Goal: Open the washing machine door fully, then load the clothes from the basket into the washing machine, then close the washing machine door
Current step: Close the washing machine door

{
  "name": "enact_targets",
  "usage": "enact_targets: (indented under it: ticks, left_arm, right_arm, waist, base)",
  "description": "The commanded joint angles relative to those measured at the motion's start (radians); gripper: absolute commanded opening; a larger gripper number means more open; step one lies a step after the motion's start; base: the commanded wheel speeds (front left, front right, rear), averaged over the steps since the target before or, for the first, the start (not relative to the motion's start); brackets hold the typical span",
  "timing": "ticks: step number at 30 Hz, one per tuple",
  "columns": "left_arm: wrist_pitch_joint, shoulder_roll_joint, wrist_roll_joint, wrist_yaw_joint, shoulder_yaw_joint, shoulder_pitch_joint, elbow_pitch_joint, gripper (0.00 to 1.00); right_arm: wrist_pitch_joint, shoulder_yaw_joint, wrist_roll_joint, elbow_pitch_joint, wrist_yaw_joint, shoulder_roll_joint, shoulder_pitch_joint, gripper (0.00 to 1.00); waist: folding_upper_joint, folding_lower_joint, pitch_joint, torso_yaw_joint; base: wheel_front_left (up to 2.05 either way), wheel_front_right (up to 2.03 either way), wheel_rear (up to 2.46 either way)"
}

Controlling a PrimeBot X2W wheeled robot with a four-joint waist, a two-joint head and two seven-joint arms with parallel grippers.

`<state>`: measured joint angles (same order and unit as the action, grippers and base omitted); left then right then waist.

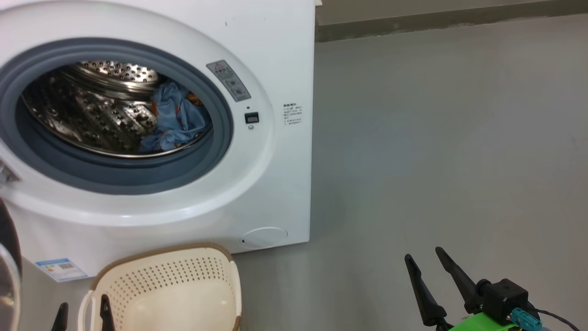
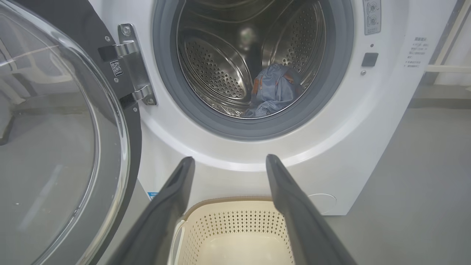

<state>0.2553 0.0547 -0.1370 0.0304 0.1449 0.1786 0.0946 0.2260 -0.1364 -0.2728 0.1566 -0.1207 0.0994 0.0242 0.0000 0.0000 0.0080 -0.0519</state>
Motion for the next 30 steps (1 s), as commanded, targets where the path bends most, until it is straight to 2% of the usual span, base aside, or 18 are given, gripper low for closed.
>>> enact_targets:
  ticks: [1, 14, 19, 30]
  left_arm:
    - [0.006, 0.008, 0.008, -0.003, 0.039, -0.046, -0.019, 1.00]
    - [0.006, 0.003, 0.022, -0.011, 0.053, -0.061, -0.027, 1.00]
    - [0.006, 0.002, 0.027, -0.028, 0.050, -0.062, -0.036, 1.00]
    - [0.006, -0.001, 0.037, -0.031, 0.049, -0.054, -0.034, 1.00]
  right_arm:
    - [0.008, -0.019, 0.006, -0.020, -0.010, 0.004, -0.027, 1.00]
    - [0.011, -0.015, 0.004, -0.019, -0.010, 0.004, -0.031, 1.00]
    - [0.013, -0.015, 0.004, -0.016, -0.010, 0.005, -0.033, 1.00]
    - [0.014, -0.013, 0.006, -0.012, -0.010, 0.006, -0.029, 1.00]
  waist:
    - [0.0000, 0.0000, 0.000, -0.001]
    - [0.0000, 0.0000, 0.011, -0.001]
    - [0.0000, 0.0000, 0.010, -0.002]
    - [0.0000, 0.0000, -0.002, 0.000]
  base:
    - [-1.69, 1.69, 0.00]
    - [-1.71, 1.71, 0.00]
    - [-0.59, 0.59, 0.00]
    - [-0.02, 0.02, 0.00]
